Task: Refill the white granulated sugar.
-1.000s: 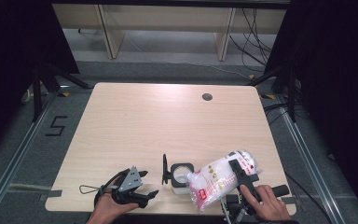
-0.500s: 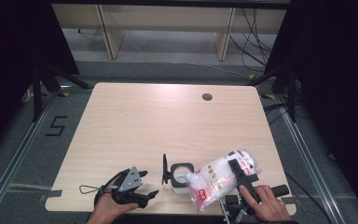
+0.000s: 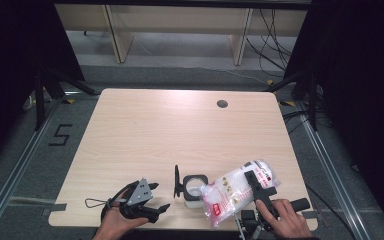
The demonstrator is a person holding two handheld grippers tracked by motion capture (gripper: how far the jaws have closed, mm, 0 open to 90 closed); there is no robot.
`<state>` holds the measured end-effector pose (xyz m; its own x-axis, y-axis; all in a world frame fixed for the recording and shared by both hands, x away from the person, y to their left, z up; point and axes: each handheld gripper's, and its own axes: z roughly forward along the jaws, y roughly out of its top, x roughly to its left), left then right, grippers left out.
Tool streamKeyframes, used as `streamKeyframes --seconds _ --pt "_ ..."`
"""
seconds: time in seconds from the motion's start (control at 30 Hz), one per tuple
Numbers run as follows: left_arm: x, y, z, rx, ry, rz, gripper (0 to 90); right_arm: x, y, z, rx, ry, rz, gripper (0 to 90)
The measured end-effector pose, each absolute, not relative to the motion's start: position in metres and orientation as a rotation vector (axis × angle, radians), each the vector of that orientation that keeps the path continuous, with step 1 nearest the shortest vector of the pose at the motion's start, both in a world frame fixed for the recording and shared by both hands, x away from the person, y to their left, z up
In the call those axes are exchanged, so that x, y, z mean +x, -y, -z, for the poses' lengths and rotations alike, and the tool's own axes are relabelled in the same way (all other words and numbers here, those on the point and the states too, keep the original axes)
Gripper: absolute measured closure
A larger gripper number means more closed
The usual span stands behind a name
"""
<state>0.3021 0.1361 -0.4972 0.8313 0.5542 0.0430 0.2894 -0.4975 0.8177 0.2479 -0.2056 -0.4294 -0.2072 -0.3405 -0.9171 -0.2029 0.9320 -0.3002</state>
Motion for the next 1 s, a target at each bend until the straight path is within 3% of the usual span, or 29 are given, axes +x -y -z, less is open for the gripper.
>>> streamKeyframes --seconds 1.0 --pt "0.3021 -0.1358 0.4976 2.115 -0.622 -0.374 23.7 0.2465 0.2052 0.4299 -0.421 -1.775 0.146 42.0"
